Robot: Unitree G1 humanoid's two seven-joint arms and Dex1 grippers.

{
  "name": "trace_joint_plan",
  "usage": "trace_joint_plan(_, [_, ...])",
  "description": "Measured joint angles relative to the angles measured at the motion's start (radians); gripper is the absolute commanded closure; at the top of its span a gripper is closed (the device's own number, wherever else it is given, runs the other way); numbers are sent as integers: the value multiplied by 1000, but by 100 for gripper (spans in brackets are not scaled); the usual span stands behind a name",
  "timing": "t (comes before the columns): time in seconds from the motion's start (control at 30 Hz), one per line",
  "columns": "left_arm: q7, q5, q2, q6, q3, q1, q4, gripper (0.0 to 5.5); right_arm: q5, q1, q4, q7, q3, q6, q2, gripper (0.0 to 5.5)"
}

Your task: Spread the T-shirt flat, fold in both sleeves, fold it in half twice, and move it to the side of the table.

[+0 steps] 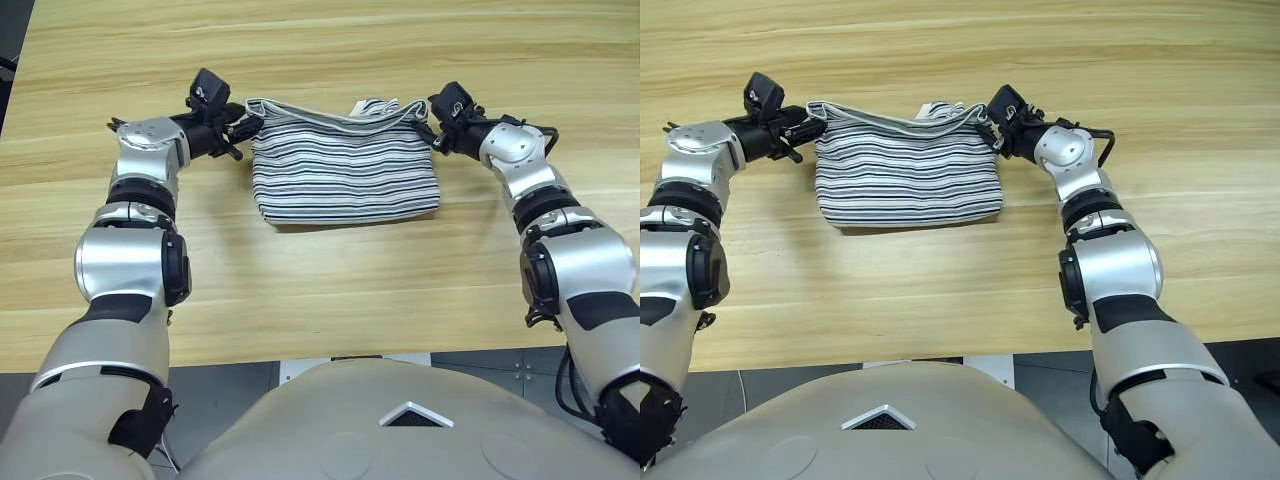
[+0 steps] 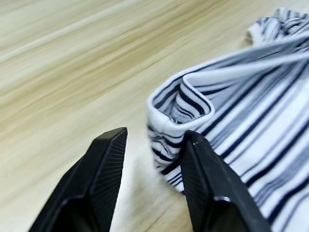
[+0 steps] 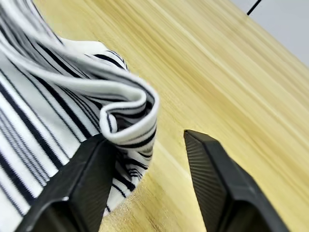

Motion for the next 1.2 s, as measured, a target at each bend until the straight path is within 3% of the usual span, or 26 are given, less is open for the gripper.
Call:
trace_joint_plan(0.33, [106, -26, -1, 133, 115, -15, 5, 166, 65, -38, 12, -59, -120, 97, 32, 77])
trace_joint_plan(0.5, [107, -11, -11, -60, 109, -30, -37, 166, 57, -37, 7, -36, -119, 29, 40, 77])
trace_joint_plan(0.7, [195, 241, 9, -435, -117, 30, -366, 166, 15, -7, -27, 64, -57, -97, 34, 77])
trace_joint_plan(0.97, [338, 555, 71, -458, -337, 224, -582, 166, -75, 22, -32, 58, 35, -123, 12, 77])
trace_joint_plan(1.2, [617, 783, 82, -444, -487, 195, -462, 166, -110, 33, -46, 47, 83, -147, 1, 77])
